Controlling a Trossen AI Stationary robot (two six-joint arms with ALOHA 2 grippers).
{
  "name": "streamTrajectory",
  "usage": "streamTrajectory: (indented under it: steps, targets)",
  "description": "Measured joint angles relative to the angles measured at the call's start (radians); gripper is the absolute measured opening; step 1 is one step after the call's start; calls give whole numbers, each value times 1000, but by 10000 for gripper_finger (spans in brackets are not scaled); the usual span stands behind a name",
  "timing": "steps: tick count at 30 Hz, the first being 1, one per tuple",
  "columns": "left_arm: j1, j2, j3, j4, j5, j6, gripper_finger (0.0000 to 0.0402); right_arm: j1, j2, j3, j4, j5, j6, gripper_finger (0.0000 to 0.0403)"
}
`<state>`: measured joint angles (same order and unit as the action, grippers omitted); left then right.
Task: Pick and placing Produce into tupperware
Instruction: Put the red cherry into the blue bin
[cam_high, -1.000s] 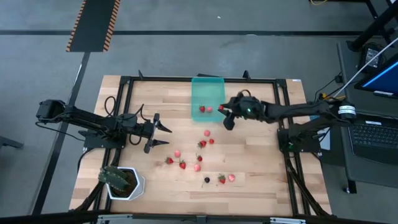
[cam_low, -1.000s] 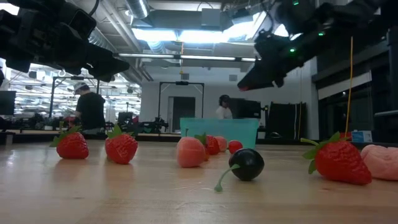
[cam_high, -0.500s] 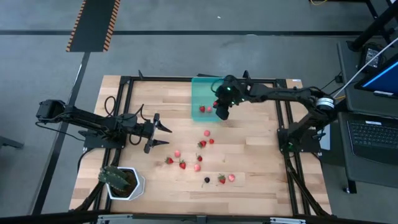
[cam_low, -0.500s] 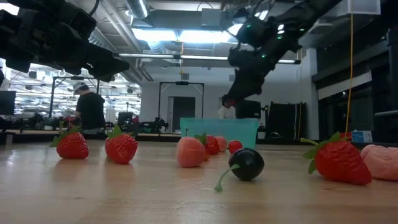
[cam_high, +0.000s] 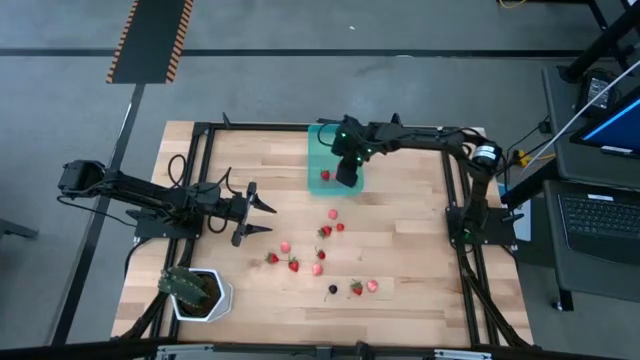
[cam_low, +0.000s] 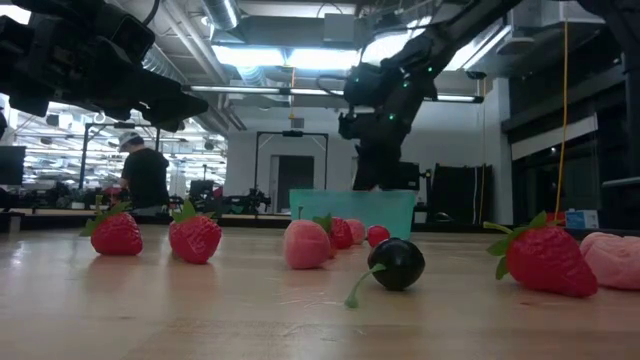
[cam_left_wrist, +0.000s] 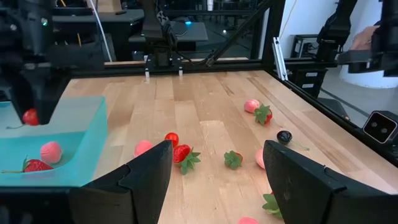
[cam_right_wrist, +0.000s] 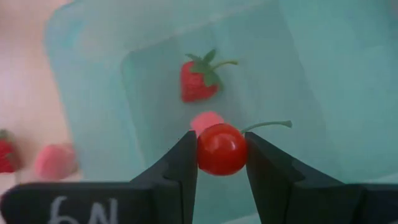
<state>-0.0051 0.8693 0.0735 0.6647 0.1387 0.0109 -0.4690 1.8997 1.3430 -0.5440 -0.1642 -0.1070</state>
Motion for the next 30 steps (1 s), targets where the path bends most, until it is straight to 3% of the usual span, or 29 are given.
streamTrajectory:
  steps: [30]
  targets:
    - [0,0,0,0,0,0,245,-45,41,-5,30,25,-1,116]
